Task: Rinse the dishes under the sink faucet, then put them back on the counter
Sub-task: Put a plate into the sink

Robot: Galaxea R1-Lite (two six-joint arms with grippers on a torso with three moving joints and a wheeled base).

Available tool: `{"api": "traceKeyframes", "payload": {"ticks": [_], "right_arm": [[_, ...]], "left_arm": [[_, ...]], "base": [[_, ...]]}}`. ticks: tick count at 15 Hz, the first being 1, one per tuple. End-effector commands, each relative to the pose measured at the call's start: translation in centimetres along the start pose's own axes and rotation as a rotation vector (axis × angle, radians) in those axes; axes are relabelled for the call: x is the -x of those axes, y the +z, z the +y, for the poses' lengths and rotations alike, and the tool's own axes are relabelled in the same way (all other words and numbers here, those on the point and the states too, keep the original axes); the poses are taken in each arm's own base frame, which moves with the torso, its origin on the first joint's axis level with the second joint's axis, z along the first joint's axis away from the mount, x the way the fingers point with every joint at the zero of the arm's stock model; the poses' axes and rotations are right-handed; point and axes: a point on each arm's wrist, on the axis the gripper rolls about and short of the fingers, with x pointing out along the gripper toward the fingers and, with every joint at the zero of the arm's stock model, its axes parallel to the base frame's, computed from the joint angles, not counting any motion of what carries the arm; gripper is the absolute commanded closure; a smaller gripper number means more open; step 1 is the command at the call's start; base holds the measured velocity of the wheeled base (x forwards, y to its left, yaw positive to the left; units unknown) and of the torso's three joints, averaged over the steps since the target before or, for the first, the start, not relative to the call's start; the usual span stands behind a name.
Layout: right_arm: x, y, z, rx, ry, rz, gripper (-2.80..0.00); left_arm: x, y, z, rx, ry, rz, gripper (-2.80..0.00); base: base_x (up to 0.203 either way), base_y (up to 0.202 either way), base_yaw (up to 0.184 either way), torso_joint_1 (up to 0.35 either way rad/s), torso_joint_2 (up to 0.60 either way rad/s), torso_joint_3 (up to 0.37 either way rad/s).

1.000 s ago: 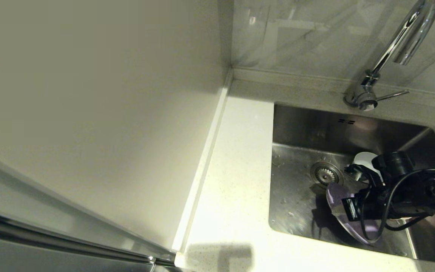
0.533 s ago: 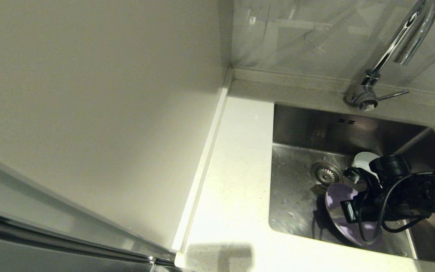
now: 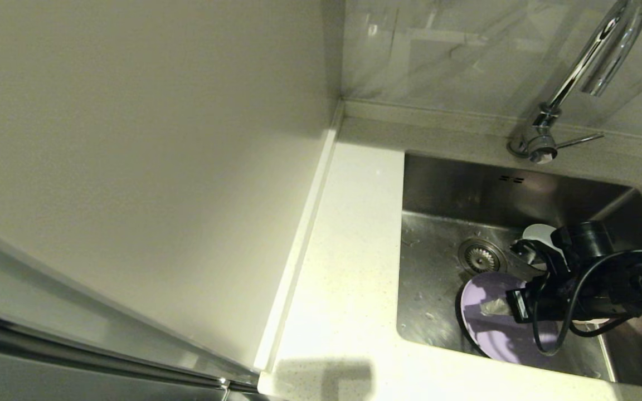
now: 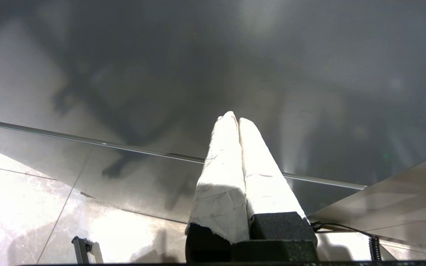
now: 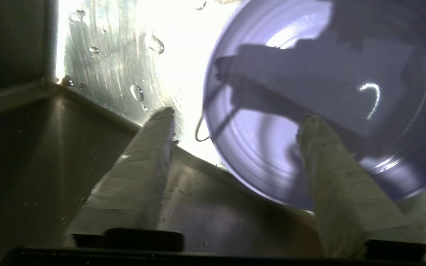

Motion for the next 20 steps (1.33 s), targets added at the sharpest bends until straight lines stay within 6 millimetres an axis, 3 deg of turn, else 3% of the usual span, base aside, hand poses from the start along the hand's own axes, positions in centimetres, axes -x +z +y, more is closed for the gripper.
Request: {"api": "traceKeyframes", "payload": {"ticks": [1,6,12,15,19,20], "right_arm": [[1.3,0.1,0.3,0.009,-0.02,-0.029,-2.8],[4.2,-1.0,1.1,0.016,-0.073,-0.061,-2.8],[12.2,-1.1,2.9,-0.036,-0.281,-0.298,-2.8],[15.1,-1.5,1.3,-0.198,-0.585,-0.385,-2.8],[20.1,-3.2,0.0,-0.315,-0.757,-0.446,-2.8],[21.2,-3.8,0.4,-0.327,-0.77,-0.449,-2.03]], "left_arm": [[0.0,-0.1,0.0,0.0,0.001,0.002,0.0],[0.0,-0.1,0.0,0.0,-0.001,0.002,0.0],[0.0,-0.1,0.0,0.0,-0.001,0.002,0.0],[0.0,-0.1,0.0,0.0,0.001,0.002,0.0],[0.0,-0.1,0.0,0.0,-0.001,0.001,0.0],[0.0,0.0,0.0,0.0,-0.001,0.001,0.0]], "base": [[0.0,0.0,0.0,0.0,0.0,0.0],[0.0,0.0,0.0,0.0,0.0,0.0],[0.0,0.0,0.0,0.0,0.0,0.0],[0.0,0.0,0.0,0.0,0.0,0.0],[0.0,0.0,0.0,0.0,0.0,0.0],[0.0,0.0,0.0,0.0,0.0,0.0]]}}
